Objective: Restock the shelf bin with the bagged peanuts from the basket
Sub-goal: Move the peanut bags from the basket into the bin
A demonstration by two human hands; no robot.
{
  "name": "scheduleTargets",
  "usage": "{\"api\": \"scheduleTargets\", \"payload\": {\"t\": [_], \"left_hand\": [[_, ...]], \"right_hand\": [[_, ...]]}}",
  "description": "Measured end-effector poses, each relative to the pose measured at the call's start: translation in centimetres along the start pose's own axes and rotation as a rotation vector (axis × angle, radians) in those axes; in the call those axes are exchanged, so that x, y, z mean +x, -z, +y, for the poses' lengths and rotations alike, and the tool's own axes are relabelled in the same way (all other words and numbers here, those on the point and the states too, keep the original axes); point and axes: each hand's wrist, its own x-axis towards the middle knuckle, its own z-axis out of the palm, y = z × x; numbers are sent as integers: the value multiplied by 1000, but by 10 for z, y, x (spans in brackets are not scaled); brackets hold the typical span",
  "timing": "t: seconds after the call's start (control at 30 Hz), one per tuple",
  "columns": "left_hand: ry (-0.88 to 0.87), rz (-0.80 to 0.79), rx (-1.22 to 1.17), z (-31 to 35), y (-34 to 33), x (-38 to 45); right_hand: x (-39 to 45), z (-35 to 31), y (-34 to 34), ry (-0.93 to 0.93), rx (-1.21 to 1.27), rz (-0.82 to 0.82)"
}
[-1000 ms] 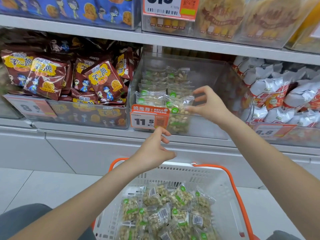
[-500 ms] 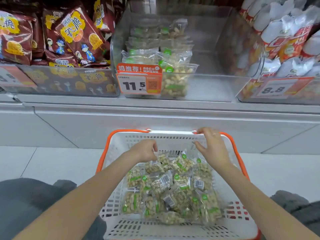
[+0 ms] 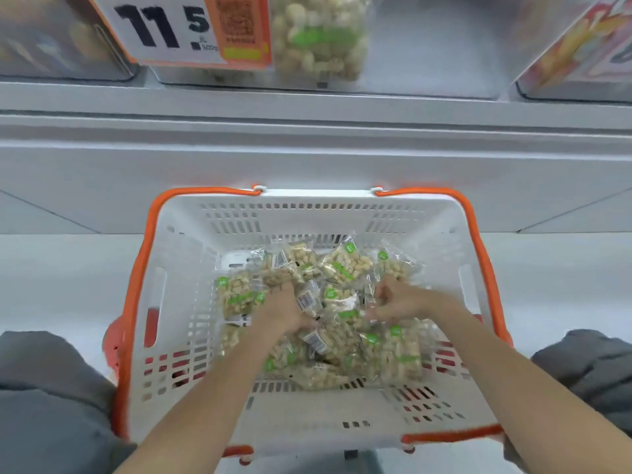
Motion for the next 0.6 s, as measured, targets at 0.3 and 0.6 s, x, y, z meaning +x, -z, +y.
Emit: {"api": "scheduleTargets", "payload": {"t": [0.3,0.6], "left_hand": [[-3,-76,-145,-19,11,-14],[-219,-12,-486,45,103,-80]], "right_hand": [[-21,7,-12,-89,-480,-180],[-90,-34,16,133,-62,151]]}}
